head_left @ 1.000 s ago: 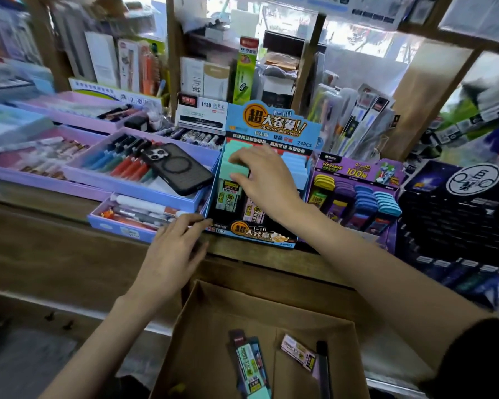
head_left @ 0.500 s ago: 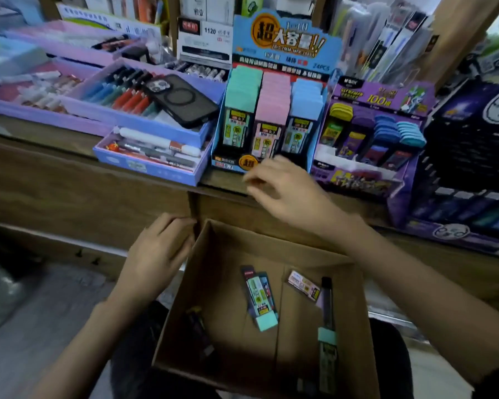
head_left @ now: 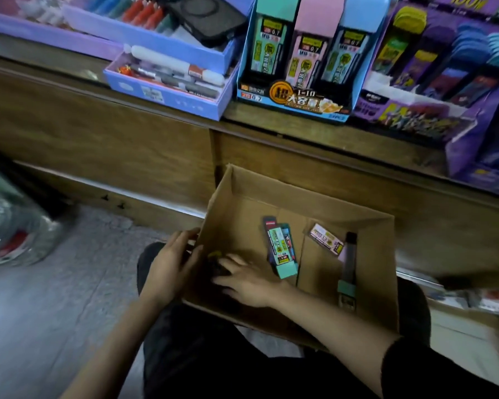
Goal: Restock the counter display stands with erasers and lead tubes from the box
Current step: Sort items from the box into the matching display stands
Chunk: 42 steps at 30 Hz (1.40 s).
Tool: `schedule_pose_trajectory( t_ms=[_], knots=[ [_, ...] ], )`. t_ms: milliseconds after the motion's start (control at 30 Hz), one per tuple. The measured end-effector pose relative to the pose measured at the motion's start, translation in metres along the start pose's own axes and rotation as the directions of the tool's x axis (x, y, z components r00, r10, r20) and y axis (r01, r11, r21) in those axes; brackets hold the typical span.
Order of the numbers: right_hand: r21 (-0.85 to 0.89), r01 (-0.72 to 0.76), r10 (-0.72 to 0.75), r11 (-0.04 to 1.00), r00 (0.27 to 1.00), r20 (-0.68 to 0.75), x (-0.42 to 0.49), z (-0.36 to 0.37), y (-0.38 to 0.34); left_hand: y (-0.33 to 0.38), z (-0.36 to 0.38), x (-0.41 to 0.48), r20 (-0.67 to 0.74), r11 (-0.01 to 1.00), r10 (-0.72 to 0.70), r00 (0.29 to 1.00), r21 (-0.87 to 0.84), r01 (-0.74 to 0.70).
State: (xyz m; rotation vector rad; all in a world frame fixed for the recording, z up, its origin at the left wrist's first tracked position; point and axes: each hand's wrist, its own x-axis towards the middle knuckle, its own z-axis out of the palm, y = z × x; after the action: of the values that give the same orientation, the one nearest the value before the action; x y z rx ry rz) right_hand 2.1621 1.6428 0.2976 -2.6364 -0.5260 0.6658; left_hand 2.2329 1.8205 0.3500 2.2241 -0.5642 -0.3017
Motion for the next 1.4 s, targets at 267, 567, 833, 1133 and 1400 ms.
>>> schedule_pose_trajectory(
  t_ms=[267, 567, 833, 1133, 1400],
  knots=[
    [-0.135, -0.03, 0.025, 0.99, 0.999, -0.039, -0.012, 0.023, 0.034, -0.003, 0.001, 0.0, 0.018, 1.0, 0.001, 1.0, -0.021, 0.0],
    [-0.12, -0.214, 0.195, 0.969, 0.969, -0.15, -0.056, 0.014, 0.073, 0.031, 0.001, 0.009, -0.032, 0.935, 0.193, 0.981, 0.31, -0.174],
    [0.694, -0.498, 0.817, 0.52, 0.528, -0.233, -0.072, 0.007, 0.087, 0.06, 0.086, 0.037, 0.344, 0.917, -0.37, 0.863, -0.012, 0.398],
    [0.786, -0.528, 0.89, 0.323, 0.452, -0.063, -0.038, 0.007, 0.089, 0.05, 0.163, 0.032, 0.207, 0.748, -0.623, 0.755, -0.125, 0.652],
    [0.88, -0.469, 0.869, 0.078, 0.464, 0.171, -0.038, 0.005, 0.085, 0.042, 0.166, 0.037, 0.149, 0.756, -0.608, 0.78, -0.19, 0.626]
  ],
)
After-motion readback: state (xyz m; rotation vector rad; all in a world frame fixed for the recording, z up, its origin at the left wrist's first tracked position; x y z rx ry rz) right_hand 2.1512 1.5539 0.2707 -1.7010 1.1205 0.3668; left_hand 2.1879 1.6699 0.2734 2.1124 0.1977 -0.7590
